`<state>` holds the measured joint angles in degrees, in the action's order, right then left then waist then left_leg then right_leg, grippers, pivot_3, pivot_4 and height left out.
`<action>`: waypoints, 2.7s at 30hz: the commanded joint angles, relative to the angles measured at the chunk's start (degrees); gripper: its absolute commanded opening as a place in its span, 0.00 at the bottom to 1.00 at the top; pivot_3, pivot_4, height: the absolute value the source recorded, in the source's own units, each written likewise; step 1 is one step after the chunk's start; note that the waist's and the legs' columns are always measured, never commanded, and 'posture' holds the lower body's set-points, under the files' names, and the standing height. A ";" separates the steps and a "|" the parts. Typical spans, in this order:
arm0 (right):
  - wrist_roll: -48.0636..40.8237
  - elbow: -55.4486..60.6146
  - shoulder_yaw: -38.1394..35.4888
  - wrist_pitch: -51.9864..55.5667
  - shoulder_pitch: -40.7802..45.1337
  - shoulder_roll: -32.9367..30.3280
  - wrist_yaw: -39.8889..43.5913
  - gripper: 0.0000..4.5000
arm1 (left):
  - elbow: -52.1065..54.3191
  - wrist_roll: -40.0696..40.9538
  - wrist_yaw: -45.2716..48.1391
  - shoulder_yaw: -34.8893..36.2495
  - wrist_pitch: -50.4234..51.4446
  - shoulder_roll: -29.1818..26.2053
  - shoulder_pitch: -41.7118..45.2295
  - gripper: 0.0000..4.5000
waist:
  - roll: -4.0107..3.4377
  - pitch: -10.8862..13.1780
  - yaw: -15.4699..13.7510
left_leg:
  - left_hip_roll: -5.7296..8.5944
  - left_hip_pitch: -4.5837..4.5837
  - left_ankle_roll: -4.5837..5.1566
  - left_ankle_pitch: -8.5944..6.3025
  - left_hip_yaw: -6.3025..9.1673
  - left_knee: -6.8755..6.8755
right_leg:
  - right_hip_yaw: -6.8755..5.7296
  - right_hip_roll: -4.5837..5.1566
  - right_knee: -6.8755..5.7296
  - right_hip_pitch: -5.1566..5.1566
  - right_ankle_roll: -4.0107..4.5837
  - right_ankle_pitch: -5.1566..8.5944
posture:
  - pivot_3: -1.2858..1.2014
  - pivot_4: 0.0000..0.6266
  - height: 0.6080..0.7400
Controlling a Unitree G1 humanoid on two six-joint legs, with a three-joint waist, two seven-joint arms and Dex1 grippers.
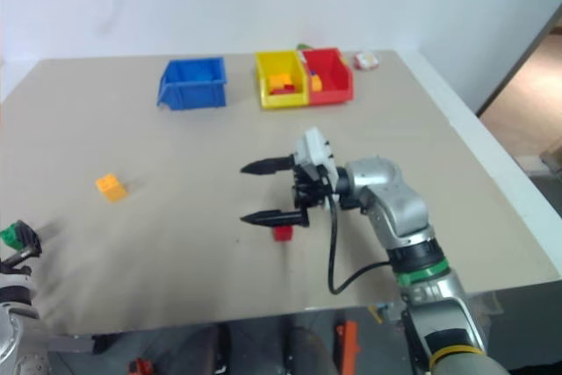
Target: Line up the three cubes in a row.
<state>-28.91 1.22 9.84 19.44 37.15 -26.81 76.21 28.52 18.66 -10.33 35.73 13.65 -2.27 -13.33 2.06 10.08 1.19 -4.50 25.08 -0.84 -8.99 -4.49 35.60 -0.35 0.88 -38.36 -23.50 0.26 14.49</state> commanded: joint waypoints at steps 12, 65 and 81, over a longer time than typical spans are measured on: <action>-0.74 3.01 -0.75 -2.84 -0.04 -0.43 2.28 0.99 | -7.84 1.33 -1.52 1.23 2.43 -3.71 5.49 1.00 | 0.01 0.00 0.00 | -0.09 0.00 -0.02 -0.01 0.00 -0.01 | -0.02 -0.10 0.00 -0.03 0.04 -0.07 | 0.52 0.24 1.00; -4.30 12.26 -10.30 1.98 -6.51 -10.01 -6.42 1.00 | -9.52 16.38 60.34 -22.20 4.48 -44.76 23.22 0.29 | 0.06 0.04 0.02 | -0.08 0.23 -0.17 -0.11 -0.55 -0.27 | 0.07 -0.02 0.00 -0.55 -0.03 -0.08 | 0.52 0.24 1.00; -2.11 14.60 -9.12 0.32 -9.33 -11.01 -9.45 1.00 | -26.31 6.72 81.37 -41.25 -9.80 -34.40 30.47 0.29 | 0.02 0.06 0.03 | -0.29 0.18 -0.29 -0.27 -0.67 -0.04 | 0.55 -0.70 -0.64 -0.73 -0.21 0.28 | 0.52 0.24 1.00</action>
<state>-31.04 14.22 1.38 20.87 27.44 -37.53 67.08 2.38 25.86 69.90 -5.26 5.37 -36.86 16.17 2.09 10.14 1.22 -4.79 25.26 -1.13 -9.26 -5.16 35.60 0.19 0.17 -39.00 -24.21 0.06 14.75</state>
